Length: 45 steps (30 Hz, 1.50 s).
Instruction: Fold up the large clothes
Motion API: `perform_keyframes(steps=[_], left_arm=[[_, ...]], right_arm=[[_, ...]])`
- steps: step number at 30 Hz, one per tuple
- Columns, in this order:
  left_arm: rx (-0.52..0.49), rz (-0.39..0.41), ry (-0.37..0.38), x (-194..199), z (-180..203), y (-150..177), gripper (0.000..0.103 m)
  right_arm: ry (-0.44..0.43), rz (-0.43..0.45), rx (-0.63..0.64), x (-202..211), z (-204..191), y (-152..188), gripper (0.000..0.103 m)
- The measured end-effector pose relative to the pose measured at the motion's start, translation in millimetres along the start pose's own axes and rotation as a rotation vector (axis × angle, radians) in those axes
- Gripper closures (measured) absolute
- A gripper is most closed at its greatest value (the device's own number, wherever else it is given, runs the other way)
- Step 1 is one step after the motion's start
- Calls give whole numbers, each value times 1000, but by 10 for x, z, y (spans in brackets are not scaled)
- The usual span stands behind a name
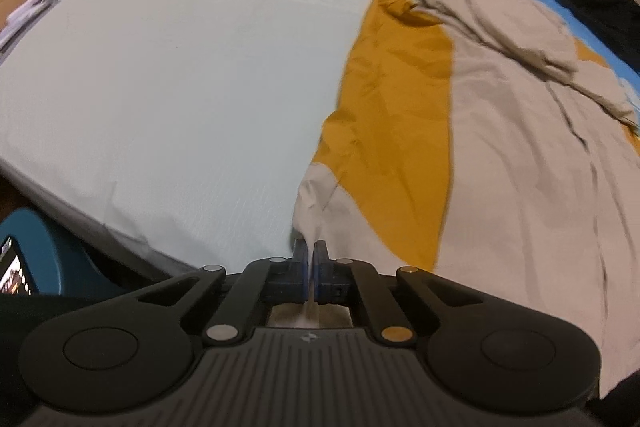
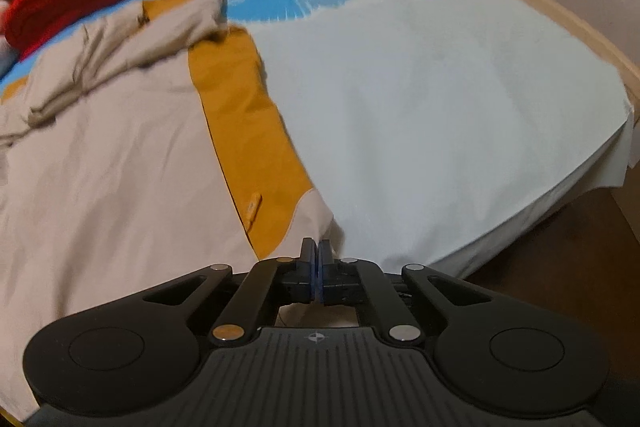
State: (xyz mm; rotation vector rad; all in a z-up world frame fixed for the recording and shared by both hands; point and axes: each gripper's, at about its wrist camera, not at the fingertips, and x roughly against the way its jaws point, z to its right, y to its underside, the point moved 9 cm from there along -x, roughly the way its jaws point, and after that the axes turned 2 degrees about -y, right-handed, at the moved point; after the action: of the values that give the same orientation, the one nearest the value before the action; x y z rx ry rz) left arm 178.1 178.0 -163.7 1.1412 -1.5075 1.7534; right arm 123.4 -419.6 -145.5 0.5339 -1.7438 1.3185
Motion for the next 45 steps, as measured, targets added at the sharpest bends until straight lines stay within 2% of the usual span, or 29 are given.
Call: perform_keyframes(steps=[5,11,14,18,23,27,30,32,35,37,39,41,45], left_arm=[[-14,54,47,293,43,-65,102],[-30,120,201,783,142,-267,103],[-11,136,279,1029,91,-405,103],[-47,177,347,1409,83,-494,103],[-104,209,420,1909,-11,-424,103],[-88,215,482,2291,-214,-327,103],[-68,225,512,2578,-382,-282,103],[-60,229,518,2714,-480,-269,103],[-43,217,523,2635,-517,-324,103],[-45,189,515,2402,-430,-370,103],[-35,146,510,2161,-357,-425,103],[-57,133,516,2018,-255,-472,103],[-110,121,580,1895,70,-744,103]], right_arm=[[-38,112,42,298,-122,-135,103],[-134,243,64,767,-199,-382,103],[-192,272,61,995,-224,-472,103],[-255,304,59,1302,-222,-546,103],[-320,331,65,1758,-127,-571,103],[-328,343,102,2094,-5,-495,103],[-359,350,70,2420,152,-444,103],[-378,396,39,2703,274,-449,103],[-379,458,-23,2996,499,-567,103],[-381,482,-54,2994,597,-697,103],[-362,476,-42,2756,587,-837,103],[-340,431,-45,2438,513,-916,103],[-373,390,-73,2026,249,-924,103]])
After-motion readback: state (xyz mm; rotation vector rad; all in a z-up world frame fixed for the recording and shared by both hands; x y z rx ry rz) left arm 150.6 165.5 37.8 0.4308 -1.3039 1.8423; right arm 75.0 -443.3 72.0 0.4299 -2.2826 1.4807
